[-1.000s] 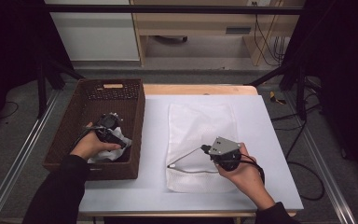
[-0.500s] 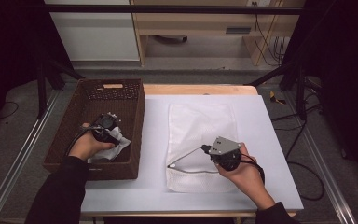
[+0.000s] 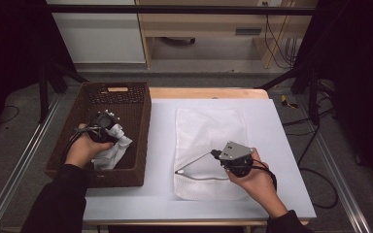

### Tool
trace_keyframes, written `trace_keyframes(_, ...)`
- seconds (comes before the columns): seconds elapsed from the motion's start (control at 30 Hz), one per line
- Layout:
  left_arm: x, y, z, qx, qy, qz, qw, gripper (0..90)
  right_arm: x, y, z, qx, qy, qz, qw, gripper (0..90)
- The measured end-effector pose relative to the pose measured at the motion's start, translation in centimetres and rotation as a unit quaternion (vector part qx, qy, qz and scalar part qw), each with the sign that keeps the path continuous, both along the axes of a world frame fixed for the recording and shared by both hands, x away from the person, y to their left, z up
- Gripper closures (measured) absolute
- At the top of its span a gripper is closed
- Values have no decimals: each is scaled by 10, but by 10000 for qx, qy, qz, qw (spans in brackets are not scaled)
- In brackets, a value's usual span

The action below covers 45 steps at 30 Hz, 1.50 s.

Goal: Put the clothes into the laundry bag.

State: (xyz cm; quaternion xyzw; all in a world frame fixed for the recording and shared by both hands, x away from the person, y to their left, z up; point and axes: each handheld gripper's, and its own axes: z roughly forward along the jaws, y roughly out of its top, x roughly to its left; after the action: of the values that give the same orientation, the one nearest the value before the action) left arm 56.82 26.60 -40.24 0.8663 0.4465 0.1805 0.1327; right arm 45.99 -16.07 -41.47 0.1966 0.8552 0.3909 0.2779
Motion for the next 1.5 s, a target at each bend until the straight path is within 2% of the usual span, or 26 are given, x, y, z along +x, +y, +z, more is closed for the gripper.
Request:
trace_keyframes(0.03,-2,4,11,-146,-144,35,9998,567,0,0,0,1,0,1,10000,898)
trace_keyframes(0.07,-2,4,11,-146,-144,35,9998,567,0,0,0,1,0,1,10000,898)
trace_keyframes(0.1,-5,7,21,-256,-266,59,9993,567,1,0,0,-11,-4,4,10000,898)
trace_keyframes(0.13,-5,7,21,-256,-266,59,9993,567,1,0,-1,-9,1,-2,10000,898)
trace_keyframes(0.17,-8,12,33,-435,-394,85,9982,567,1,0,-1,-11,0,-4,10000,898)
trace_keyframes(0.2,-8,12,33,-435,-394,85,9982,568,1,0,-1,-11,0,-4,10000,898)
trace_keyframes(0.27,-12,15,49,-468,-559,101,9973,568,1,0,-1,-7,2,-12,10000,898)
trace_keyframes(0.33,-14,16,54,-508,-619,104,9967,569,1,0,-1,-1,7,-15,10000,898)
trace_keyframes(0.37,-18,16,63,-587,-728,98,9956,569,1,0,-1,2,3,-12,10000,898)
trace_keyframes(0.4,-18,16,63,-587,-728,98,9956,569,1,0,-1,2,3,-12,10000,898)
trace_keyframes(0.63,-32,15,95,-764,-1037,32,9917,568,1,-1,0,38,22,-15,10000,898)
trace_keyframes(0.8,-37,14,105,-855,-1112,-80,9901,568,1,-1,0,56,30,-35,10000,898)
trace_keyframes(0.87,-41,15,111,-922,-1187,-96,9886,568,1,-1,-1,49,30,-37,10000,898)
trace_keyframes(1.0,-45,18,115,-1060,-1228,-119,9867,568,1,-1,-2,51,36,-29,10000,898)
trace_keyframes(1.1,-48,19,117,-1081,-1255,-99,9861,568,2,-1,-4,78,95,-31,9999,898)
trace_keyframes(1.23,-55,19,124,-1188,-1357,-111,9835,567,2,-3,-4,132,110,-28,9998,898)
trace_keyframes(1.43,-60,13,131,-1131,-1387,-182,9837,567,3,-4,-5,162,158,-30,9997,898)
trace_keyframes(1.5,-62,11,133,-1145,-1417,-218,9830,567,3,-4,-5,174,164,-29,9997,898)
